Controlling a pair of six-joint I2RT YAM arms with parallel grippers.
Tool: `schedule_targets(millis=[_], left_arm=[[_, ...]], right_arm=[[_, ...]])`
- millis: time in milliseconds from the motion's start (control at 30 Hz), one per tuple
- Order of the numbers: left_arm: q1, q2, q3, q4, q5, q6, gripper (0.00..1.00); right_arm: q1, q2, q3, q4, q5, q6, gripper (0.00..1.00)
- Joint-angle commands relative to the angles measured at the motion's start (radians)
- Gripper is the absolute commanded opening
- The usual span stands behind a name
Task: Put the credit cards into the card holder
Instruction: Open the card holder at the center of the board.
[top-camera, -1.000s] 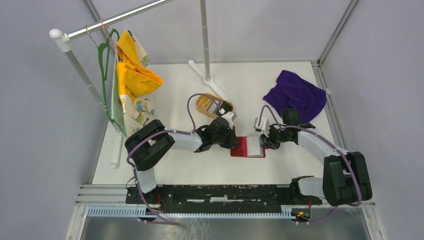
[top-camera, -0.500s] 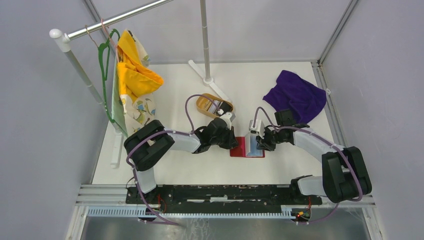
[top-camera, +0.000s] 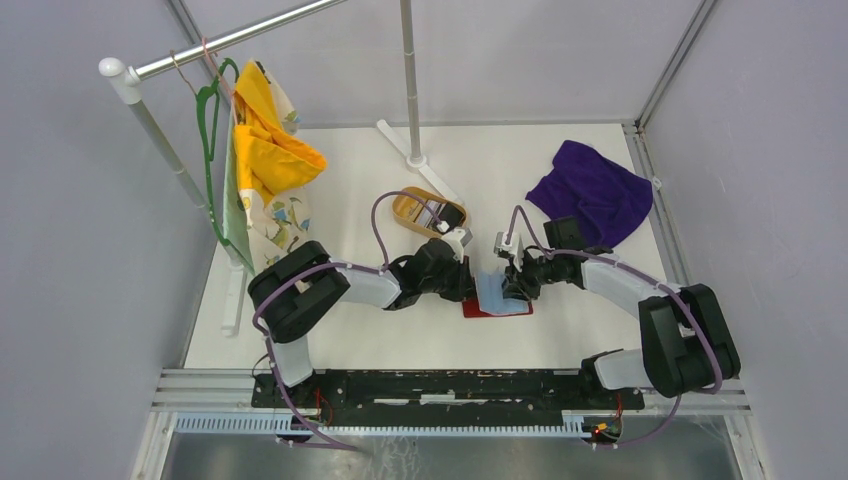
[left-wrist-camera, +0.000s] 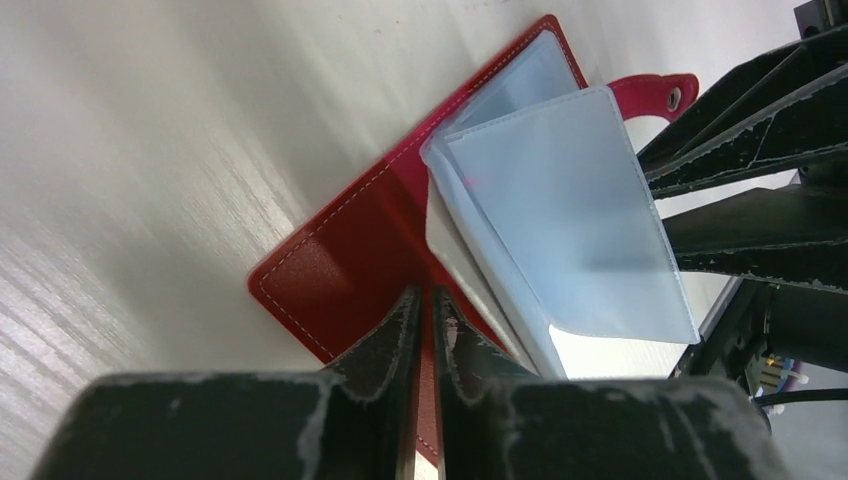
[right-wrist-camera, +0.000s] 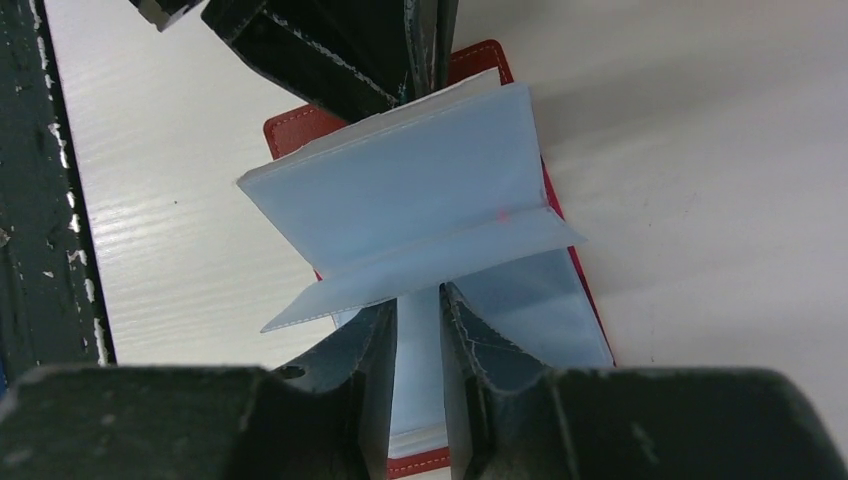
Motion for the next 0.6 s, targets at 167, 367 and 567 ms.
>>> schedule_targets(millis=[167, 367, 567], left_arm=[[-0.017, -0.073, -0.059, -0.094, -0.019, -0.013, 0.22], [-0.016, -0.066, -0.039, -0.112, -0.006, -0.001, 0.22], [-0.017, -0.054, -0.047, -0.084, 0.010, -0.012, 0.22]], right_arm=[[-0.011, -0.094, 0.060, -0.063, 0.199, -0.084, 0.30], [-0.016, -0.044, 0.051, -0.089, 0.259, -0.108, 0.27], [0.019, 0.001, 0.045, -0.086, 0.254, -0.101, 0.26]])
